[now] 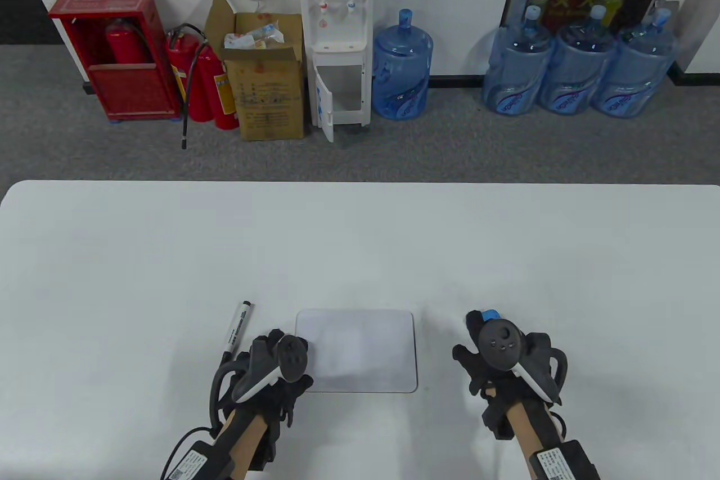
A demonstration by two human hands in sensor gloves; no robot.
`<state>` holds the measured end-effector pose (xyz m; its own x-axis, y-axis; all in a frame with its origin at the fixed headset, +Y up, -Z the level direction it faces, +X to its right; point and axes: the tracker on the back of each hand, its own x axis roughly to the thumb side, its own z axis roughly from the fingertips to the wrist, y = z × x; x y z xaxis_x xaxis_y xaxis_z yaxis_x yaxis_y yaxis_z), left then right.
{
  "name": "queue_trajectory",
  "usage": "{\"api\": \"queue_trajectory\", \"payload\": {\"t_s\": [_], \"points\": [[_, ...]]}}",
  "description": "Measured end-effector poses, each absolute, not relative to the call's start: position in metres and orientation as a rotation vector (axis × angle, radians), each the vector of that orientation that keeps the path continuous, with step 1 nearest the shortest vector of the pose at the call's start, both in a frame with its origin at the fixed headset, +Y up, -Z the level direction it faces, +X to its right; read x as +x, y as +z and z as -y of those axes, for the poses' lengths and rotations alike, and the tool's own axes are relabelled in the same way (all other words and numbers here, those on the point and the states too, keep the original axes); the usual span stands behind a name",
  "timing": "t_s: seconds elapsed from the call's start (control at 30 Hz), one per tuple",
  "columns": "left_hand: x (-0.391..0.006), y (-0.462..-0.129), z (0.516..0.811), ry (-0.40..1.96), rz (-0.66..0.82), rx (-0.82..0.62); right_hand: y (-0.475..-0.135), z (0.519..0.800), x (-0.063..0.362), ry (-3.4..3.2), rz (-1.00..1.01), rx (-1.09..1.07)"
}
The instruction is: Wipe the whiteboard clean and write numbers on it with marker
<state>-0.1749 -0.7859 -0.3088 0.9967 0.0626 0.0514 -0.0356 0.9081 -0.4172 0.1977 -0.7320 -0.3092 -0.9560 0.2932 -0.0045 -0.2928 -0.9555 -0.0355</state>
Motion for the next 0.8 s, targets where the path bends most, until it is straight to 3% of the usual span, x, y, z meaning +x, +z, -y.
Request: {"api": "queue_trajectory", "payload": {"t_s": [0.17, 0.3, 0.43, 0.6, 0.73, 0.8], "points": [[-0.175, -0.309, 0.786, 0.054, 0.067, -0.427, -0.308, 0.751, 0.197, 2.826, 0.021, 0.017], [-0.179, -0.311, 0.782, 0.084, 0.079, -0.416, -0.307, 0.75, 0.203, 2.798, 0.023, 0.002], [-0.191, -0.313, 0.763, 0.114, 0.061, -0.304, -0.305, 0.747, 0.209, 2.763, 0.047, 0.0], [-0.227, -0.323, 0.735, 0.092, -0.108, -0.2, -0.304, 0.749, 0.215, 2.77, 0.042, -0.002], [-0.248, -0.329, 0.732, -0.061, -0.28, -0.114, -0.305, 0.75, 0.219, 2.749, 0.031, -0.016], [-0.254, -0.332, 0.737, -0.11, -0.323, -0.159, -0.305, 0.75, 0.22, 2.745, 0.031, -0.023]]}}
